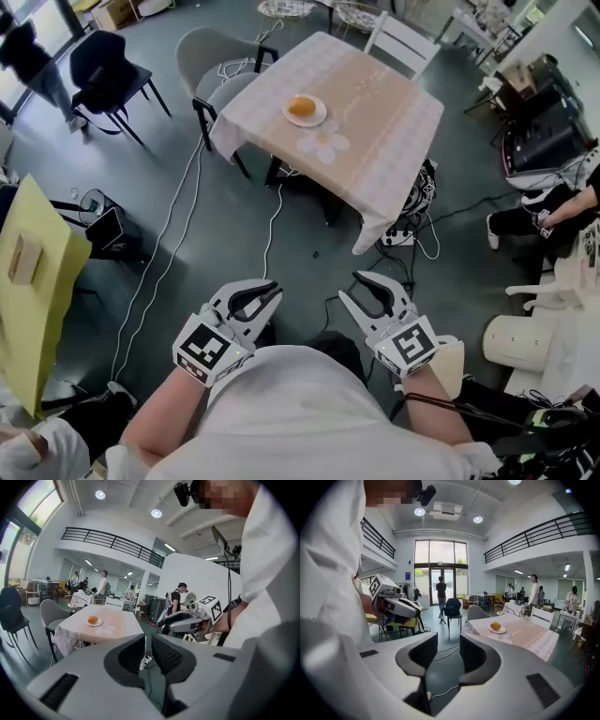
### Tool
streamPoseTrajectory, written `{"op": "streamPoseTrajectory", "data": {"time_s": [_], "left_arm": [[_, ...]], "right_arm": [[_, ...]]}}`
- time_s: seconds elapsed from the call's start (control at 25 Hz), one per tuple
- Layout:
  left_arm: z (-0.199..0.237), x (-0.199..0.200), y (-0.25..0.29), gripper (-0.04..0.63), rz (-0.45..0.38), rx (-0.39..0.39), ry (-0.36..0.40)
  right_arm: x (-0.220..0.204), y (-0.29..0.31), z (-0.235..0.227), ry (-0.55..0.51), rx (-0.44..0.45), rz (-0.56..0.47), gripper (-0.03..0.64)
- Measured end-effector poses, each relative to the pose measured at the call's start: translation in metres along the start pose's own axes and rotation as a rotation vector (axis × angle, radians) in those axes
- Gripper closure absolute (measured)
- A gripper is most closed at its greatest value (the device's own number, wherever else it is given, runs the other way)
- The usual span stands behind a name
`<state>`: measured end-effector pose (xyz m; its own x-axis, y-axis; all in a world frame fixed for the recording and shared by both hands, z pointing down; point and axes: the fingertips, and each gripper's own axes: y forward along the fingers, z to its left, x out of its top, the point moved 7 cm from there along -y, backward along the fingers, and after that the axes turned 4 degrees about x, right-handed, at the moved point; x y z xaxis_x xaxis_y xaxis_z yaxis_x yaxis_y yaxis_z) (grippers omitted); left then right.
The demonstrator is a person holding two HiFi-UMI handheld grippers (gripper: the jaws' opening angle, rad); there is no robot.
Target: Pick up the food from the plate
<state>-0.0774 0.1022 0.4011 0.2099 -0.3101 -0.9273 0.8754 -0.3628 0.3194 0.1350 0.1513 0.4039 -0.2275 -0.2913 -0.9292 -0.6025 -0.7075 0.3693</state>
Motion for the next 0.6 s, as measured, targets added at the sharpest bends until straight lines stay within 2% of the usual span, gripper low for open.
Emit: {"op": "streamPoseTrajectory", "data": {"time_s": [0.08, 0.16, 0.32, 0.44, 0.6], "left_arm": [[0.032, 0.004, -0.009, 0.549, -0.009, -0.023, 0.009], [0.059, 0.008, -0.015, 0.535, -0.033, -0.032, -0.016], [0.089, 0.018, -0.018, 0.5, -0.1, -0.01, -0.057], [0.107, 0.018, -0.019, 0.492, -0.136, 0.02, -0.091], [0.142, 0.012, -0.016, 0.465, -0.098, 0.093, -0.089]], "right_arm": [[0.015, 0.03, 0.0, -0.021, -0.012, 0.01, 0.469], [0.024, 0.055, -0.001, -0.04, -0.008, 0.034, 0.466], [0.032, 0.097, -0.017, -0.075, 0.006, 0.087, 0.449], [0.04, 0.127, -0.047, -0.122, 0.015, 0.105, 0.442], [0.046, 0.171, -0.107, -0.174, 0.027, 0.121, 0.425]]}}
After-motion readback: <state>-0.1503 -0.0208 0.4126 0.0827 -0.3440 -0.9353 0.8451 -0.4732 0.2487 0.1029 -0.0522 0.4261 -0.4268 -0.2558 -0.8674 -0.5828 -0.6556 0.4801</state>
